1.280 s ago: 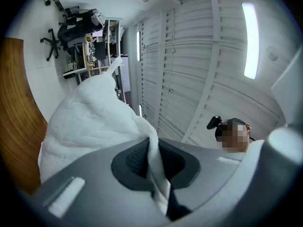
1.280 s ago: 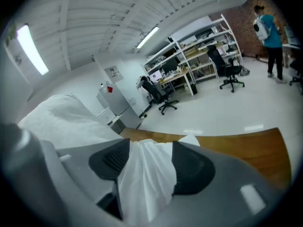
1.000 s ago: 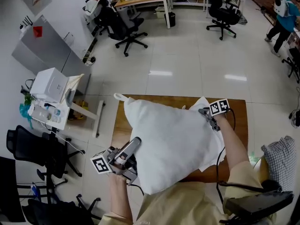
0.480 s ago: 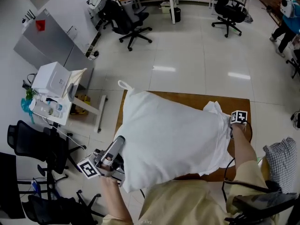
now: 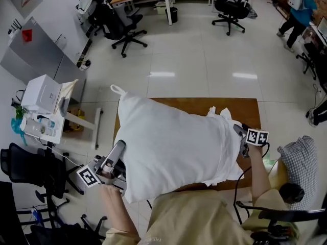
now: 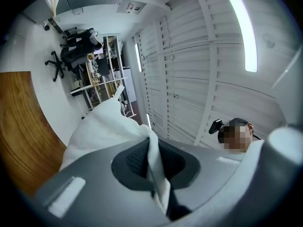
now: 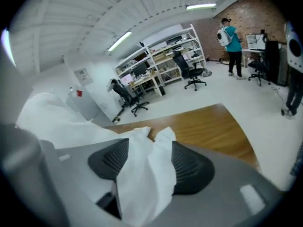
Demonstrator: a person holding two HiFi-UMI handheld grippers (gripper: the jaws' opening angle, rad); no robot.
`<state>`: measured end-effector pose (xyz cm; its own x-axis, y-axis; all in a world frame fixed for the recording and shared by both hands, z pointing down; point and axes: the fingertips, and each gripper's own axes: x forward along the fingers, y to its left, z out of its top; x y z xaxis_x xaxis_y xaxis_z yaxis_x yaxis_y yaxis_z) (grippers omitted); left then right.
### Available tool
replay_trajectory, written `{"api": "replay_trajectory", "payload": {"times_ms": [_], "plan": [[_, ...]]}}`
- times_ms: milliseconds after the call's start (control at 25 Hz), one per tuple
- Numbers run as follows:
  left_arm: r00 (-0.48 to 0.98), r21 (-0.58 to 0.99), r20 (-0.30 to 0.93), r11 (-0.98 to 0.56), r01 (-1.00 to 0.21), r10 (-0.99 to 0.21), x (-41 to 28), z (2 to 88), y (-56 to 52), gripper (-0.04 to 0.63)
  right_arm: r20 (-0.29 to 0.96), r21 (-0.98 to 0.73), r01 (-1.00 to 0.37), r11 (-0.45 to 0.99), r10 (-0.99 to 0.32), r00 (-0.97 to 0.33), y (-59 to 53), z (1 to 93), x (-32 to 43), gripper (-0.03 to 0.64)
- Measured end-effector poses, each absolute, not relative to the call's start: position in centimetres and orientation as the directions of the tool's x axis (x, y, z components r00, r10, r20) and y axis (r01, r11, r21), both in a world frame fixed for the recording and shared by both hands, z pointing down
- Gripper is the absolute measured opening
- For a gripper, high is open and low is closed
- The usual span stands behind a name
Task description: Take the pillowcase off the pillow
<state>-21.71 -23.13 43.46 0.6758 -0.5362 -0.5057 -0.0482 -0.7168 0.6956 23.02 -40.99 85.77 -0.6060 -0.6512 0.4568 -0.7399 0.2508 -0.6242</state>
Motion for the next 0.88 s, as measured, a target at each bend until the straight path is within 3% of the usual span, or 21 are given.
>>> {"api": "replay_trajectory", "payload": {"times_ms": [160, 440, 480, 560, 680, 880], "plan": [[0.674, 0.7, -0.519, -0.714, -0.018, -0.526, -23.6, 42.8, -23.6, 0.015, 0.387, -0.663, -0.626, 0.41, -0.528, -0.756, -33.1, 79.9, 16.3, 0.263], [0.679, 0.696, -0.559, -0.715, 0.071, -0.477, -24.2, 40.4, -24.8, 0.015, 0.434, -0.701, -0.625, 0.343, -0.49, -0.756, -23.5, 79.1, 11.2, 0.252], [0.682, 0.694, -0.561, -0.716, 0.079, -0.469, -24.2, 39.9, -25.1, 0.015, 0.425, -0.702, -0.625, 0.342, -0.503, -0.753, -23.4, 79.1, 10.9, 0.217], [0.686, 0.693, -0.567, -0.714, 0.098, -0.456, -24.2, 38.8, -25.8, 0.015, 0.47, -0.673, -0.673, 0.307, -0.524, -0.71, -23.2, 78.9, 11.0, 0.105], [0.687, 0.696, -0.57, -0.709, 0.112, -0.451, -24.3, 38.2, -26.1, 0.015, 0.531, -0.607, -0.743, 0.283, -0.55, -0.644, -23.1, 79.8, 11.5, 0.022], [0.658, 0.72, -0.559, -0.689, 0.083, -0.504, -25.1, 38.9, -26.4, 0.015, 0.749, -0.323, -0.926, 0.193, -0.547, -0.375, -21.5, 92.3, 20.4, 0.0]]}}
